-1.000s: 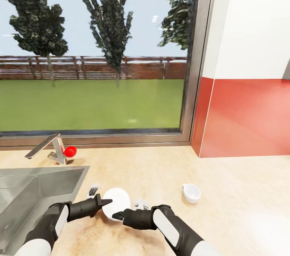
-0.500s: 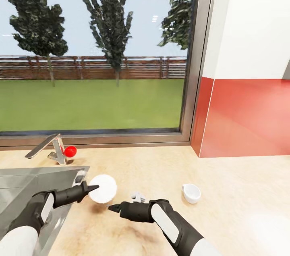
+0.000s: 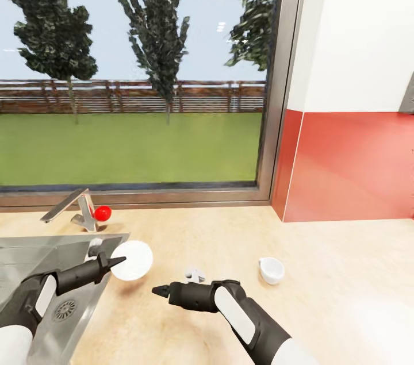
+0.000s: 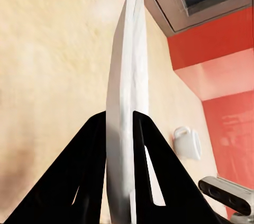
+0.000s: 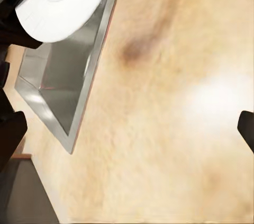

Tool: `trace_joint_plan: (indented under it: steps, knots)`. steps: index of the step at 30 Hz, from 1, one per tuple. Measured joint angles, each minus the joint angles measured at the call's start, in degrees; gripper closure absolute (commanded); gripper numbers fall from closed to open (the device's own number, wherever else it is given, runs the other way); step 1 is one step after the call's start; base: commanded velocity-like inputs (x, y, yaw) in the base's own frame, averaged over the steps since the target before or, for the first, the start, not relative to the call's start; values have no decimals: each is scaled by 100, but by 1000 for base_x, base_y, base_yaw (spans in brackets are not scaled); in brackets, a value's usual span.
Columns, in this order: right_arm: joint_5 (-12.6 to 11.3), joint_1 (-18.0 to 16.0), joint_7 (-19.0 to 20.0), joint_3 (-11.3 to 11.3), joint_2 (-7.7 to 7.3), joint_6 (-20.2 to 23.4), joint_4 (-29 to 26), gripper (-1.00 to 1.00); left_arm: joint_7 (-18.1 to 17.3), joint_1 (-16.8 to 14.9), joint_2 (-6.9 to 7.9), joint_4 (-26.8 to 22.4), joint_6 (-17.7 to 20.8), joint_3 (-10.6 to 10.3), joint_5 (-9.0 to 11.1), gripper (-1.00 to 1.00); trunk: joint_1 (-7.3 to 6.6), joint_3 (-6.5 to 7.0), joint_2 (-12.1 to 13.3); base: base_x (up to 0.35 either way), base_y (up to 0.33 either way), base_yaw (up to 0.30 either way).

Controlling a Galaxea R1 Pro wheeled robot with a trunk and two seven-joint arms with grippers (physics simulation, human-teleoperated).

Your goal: Set up a coffee station on the kitchen countertop: keep the coffee maker on the countertop, move the bottle of coffee from the kitchen shelf to the counter next to the coffee maker, place a paper coffee filter on top of the coffee maker, put the saucer next to the coffee maker with the coffee cup on the saucer, and place the electric kettle next to the coffee maker.

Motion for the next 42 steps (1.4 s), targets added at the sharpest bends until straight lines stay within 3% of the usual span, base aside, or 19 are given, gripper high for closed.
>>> trace_joint_plan:
  steps: [24, 27, 33, 36, 39, 42]
  knots:
    - [-1, 0, 34, 30, 0, 2, -225, -100, -15, 14, -4, -74, -1, 9, 16, 100, 0, 0, 0, -337, 0, 0]
    - [1, 0, 36, 172, 0, -1, -296, -100, -306, 14, -2, -72, 0, 0, 10, 100, 0, 0, 0, -338, 0, 0]
    - [1, 0, 36, 237, 0, 3, -326, -100, -434, 22, -1, -72, -4, 2, 4, 100, 0, 0, 0, -338, 0, 0]
    - [0, 0, 36, 537, 0, 3, -321, -100, -449, 25, 19, -71, -5, 8, 7, 100, 0, 0, 0, -338, 0, 0]
    - [-10, 25, 35, 1112, 0, 7, -285, -100, -452, 23, 51, -72, -5, 11, 8, 100, 0, 0, 0, -338, 0, 0]
    - [-33, 95, 19, 1439, 0, 9, -268, -100, -459, 27, 85, -71, -5, 11, 8, 100, 0, 0, 0, -338, 0, 0]
